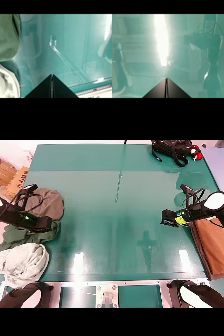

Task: Fold the shirts.

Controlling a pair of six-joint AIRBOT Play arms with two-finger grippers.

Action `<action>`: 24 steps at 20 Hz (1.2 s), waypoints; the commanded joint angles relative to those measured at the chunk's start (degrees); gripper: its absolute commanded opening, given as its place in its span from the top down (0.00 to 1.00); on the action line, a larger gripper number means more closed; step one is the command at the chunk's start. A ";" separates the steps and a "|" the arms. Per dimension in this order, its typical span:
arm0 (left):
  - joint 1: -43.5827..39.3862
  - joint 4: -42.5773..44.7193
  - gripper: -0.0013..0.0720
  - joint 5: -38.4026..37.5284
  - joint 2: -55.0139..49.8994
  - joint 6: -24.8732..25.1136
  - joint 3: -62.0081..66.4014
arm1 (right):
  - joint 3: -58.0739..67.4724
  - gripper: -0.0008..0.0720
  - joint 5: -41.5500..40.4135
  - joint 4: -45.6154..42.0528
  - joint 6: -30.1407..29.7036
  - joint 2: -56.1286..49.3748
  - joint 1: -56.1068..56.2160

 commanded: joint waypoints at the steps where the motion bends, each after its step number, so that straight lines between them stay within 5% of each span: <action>1: -0.02 0.00 0.95 0.02 0.04 0.02 -0.02 | -0.02 0.96 0.02 0.00 0.00 0.04 0.07; 16: -0.02 -0.15 0.95 0.15 0.04 0.02 -0.02 | -0.04 0.96 -1.20 0.20 0.00 0.00 0.07; 20: -0.02 -0.28 0.95 6.56 0.04 -0.20 -0.02 | -0.04 0.96 -2.91 1.09 0.00 0.00 0.07; 21: -0.02 2.80 0.67 9.20 0.02 -0.20 -0.02 | -0.04 0.95 -3.21 1.14 0.00 0.00 0.09; 22: -0.02 7.43 0.03 12.26 0.02 -1.92 -0.02 | -0.04 0.85 -3.67 1.31 0.00 0.00 0.09; 24: 0.04 20.52 0.04 19.15 -0.09 -8.17 0.02 | -0.04 0.78 -4.07 1.29 0.00 0.00 0.07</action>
